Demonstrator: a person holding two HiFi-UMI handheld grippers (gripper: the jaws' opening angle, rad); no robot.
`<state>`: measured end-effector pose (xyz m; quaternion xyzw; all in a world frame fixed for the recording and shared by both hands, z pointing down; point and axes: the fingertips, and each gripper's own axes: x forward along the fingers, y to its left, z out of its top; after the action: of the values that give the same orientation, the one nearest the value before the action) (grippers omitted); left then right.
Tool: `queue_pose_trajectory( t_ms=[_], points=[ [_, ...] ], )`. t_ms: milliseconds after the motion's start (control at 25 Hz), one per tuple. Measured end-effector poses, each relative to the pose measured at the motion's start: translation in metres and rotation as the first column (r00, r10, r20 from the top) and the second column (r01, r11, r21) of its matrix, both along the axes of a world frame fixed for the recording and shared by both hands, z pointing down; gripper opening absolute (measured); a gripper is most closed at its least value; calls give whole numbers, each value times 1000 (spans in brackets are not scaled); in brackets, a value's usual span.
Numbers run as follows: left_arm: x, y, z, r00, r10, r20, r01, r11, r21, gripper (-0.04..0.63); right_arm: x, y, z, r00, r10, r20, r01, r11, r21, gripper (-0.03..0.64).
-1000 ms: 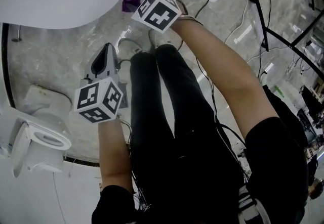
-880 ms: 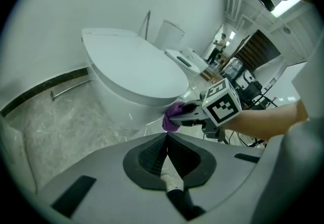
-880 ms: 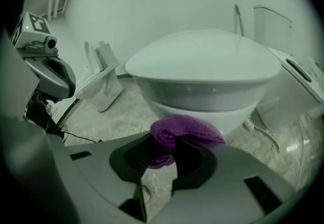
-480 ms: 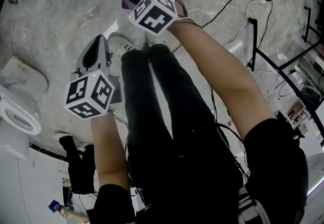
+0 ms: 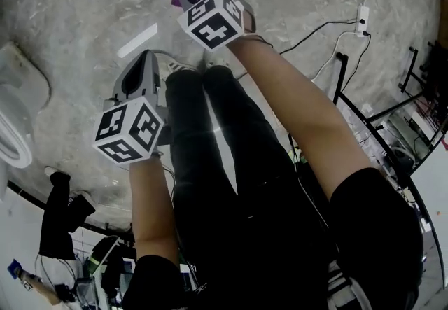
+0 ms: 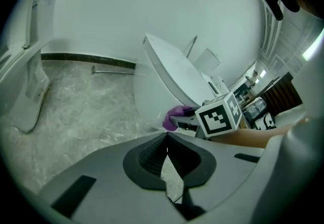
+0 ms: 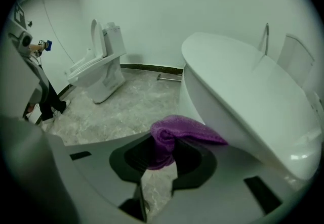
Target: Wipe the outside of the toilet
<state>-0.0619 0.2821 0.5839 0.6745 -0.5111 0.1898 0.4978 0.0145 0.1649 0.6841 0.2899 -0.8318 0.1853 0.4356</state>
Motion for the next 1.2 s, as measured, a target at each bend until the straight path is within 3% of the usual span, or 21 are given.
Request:
queue_pose_trajectory(
  t_ms=[200, 320, 600, 1000, 1200],
  points=[
    [-37, 4, 9, 999, -29, -22, 29, 999, -14, 9, -25, -11, 7, 996, 70, -48, -69, 997, 37, 100],
    [-59, -1, 12, 999, -35, -33, 34, 999, -22, 9, -45, -24, 6, 992, 125, -31, -123, 991, 47, 100],
    [-98, -26, 15, 999, 1, -55, -2, 1000, -15, 9, -71, -51, 8, 951, 310, 0, -309, 949, 57, 100],
    [-146, -47, 12, 998, 10, -69, -11, 1000, -15, 9, -95, -82, 10, 906, 421, -41, -418, 906, 63, 100],
    [-175, -68, 13, 995, -74, -73, 73, 997, -24, 9, -109, -99, 12, 907, 417, -56, -413, 908, 65, 100]
  ],
)
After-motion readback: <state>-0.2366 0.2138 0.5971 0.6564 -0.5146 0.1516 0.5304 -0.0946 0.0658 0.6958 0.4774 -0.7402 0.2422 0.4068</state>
